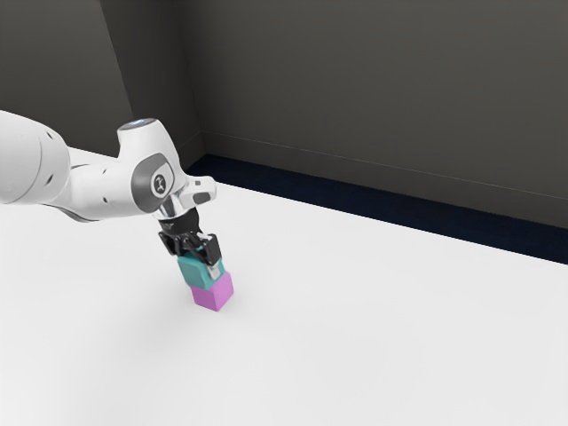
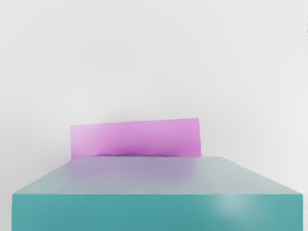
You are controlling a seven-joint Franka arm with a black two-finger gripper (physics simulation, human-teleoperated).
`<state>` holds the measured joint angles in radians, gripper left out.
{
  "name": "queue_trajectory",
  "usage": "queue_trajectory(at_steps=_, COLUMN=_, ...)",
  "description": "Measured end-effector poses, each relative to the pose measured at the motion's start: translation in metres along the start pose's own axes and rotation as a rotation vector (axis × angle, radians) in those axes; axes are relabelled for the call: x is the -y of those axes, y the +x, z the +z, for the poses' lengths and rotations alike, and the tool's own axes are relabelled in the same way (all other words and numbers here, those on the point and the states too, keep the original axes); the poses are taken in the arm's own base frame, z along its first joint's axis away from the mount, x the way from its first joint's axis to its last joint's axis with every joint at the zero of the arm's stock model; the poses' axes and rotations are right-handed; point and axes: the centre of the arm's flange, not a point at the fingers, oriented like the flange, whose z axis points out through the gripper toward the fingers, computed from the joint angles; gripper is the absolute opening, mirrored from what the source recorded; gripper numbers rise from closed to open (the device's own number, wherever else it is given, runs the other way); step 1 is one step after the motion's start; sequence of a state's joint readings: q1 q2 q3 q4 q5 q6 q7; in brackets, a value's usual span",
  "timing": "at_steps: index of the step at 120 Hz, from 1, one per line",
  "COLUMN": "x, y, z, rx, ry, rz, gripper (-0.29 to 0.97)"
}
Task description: Pick up the blue block with one arm, and put the blue block on the pink block with one arm
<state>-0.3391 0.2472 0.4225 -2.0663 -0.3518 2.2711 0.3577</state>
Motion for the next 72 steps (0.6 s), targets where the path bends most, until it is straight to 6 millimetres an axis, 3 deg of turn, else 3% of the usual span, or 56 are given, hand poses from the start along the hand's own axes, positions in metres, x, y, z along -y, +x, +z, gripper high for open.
queue_trajectory(at_steps=28, x=0.0, y=0.0, z=0.0, rx=0.001, ry=-0.011, rz=0.011, gripper=0.57)
queue_trajectory(at_steps=42, x=-0.004, y=0.006, z=-0.013, rx=-0.023, ry=-0.011, rz=0.027, gripper=0.61)
queue_trajectory(at_steps=58, x=-0.018, y=0.009, z=-0.058, rx=-0.091, ry=-0.011, rz=0.077, gripper=0.64)
queue_trajectory(at_steps=72, x=-0.044, y=0.009, z=-0.125, rx=-0.155, ry=0.031, rz=0.166, gripper=0.65)
